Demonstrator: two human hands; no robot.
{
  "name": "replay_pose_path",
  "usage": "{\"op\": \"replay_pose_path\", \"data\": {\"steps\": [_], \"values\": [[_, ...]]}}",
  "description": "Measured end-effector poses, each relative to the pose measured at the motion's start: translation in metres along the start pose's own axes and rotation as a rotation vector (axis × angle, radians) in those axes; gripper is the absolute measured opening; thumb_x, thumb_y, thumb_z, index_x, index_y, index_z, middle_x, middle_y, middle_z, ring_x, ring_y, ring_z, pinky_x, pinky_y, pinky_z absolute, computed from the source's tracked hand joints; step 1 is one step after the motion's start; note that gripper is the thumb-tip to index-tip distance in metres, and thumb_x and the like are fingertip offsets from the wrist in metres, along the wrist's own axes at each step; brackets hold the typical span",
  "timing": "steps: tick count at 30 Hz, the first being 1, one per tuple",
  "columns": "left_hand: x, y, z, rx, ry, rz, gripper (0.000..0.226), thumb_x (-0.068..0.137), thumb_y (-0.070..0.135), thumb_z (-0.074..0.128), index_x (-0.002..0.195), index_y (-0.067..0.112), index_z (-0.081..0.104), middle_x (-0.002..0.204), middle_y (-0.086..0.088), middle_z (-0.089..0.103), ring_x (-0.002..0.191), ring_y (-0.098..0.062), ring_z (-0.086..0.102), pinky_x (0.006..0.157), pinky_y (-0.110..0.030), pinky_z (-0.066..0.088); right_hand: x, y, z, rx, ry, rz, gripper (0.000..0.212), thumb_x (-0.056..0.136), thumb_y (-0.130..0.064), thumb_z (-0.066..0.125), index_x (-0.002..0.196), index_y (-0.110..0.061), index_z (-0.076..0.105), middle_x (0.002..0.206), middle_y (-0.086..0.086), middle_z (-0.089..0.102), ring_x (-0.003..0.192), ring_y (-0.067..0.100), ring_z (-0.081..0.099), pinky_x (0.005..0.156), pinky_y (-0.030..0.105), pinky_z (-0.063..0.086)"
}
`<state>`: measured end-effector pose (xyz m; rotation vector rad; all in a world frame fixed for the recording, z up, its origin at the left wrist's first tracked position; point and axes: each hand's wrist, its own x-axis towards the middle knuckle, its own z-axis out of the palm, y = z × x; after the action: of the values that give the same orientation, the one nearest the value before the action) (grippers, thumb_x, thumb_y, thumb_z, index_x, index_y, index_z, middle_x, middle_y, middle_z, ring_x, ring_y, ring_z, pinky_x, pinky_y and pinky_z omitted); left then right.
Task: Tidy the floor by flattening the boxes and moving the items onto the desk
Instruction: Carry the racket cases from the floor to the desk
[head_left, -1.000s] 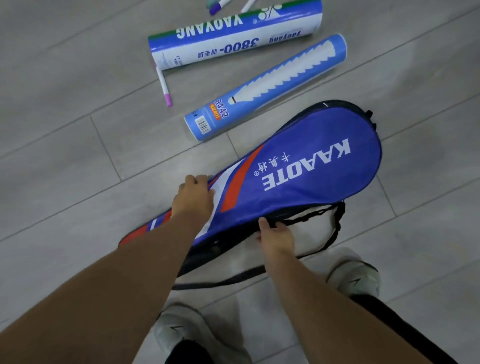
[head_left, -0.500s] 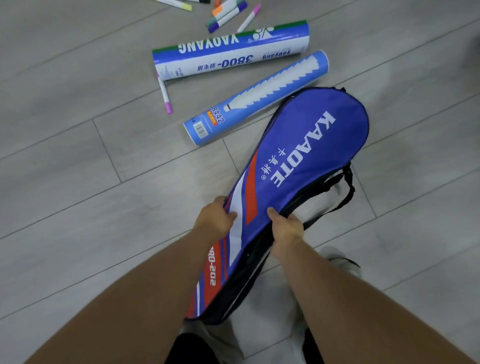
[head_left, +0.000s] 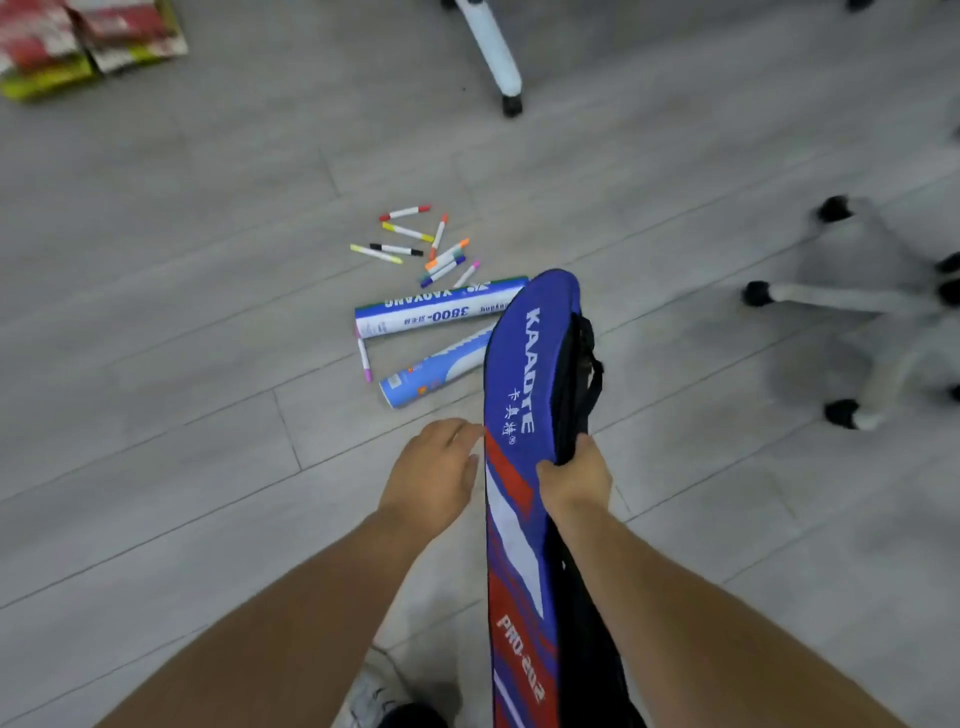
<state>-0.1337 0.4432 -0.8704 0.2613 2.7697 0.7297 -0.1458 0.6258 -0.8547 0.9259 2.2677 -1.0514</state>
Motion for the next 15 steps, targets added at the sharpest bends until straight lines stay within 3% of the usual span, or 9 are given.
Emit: {"op": "replay_pose_path", "data": {"steps": [5,9,15], "values": [[0.016,0.095,-0.153,0.178,0.017,0.255,0.055,0.079,0.009,0.073,0.131,0.019,0.058,0.134,-0.006,0.057,0.125,-0.031,0.055,0.093,-0.045,0.053,-0.076,-0.111,-0.124,-0.261,-0.07,-0.212,0.031,0.085,-0.006,0.052,0.115,-0.014,0.054,0.1,0.011,0.067,0.091,0.034,0.062,0.067,0.028,0.041],[0.017,0.176,-0.257,0.4,-0.026,0.336,0.076,0.063,0.012,0.086,0.134,0.022,0.058,0.143,-0.007,0.054,0.133,-0.031,0.052,0.103,-0.046,0.048,-0.135,-0.179,-0.231,-0.415,-0.135,-0.376,0.028,0.085,-0.007,0.047,0.109,-0.018,0.056,0.1,0.006,0.068,0.087,0.029,0.06,0.069,0.029,0.043],[0.012,0.286,-0.364,0.646,-0.026,0.362,0.074,0.076,0.016,0.076,0.145,0.018,0.047,0.153,-0.007,0.043,0.146,-0.03,0.031,0.119,-0.05,0.025,-0.2,-0.248,-0.373,-0.679,-0.107,-0.67,0.038,0.091,-0.012,0.047,0.128,-0.021,0.05,0.117,0.007,0.065,0.107,0.03,0.061,0.084,0.034,0.048]]}}
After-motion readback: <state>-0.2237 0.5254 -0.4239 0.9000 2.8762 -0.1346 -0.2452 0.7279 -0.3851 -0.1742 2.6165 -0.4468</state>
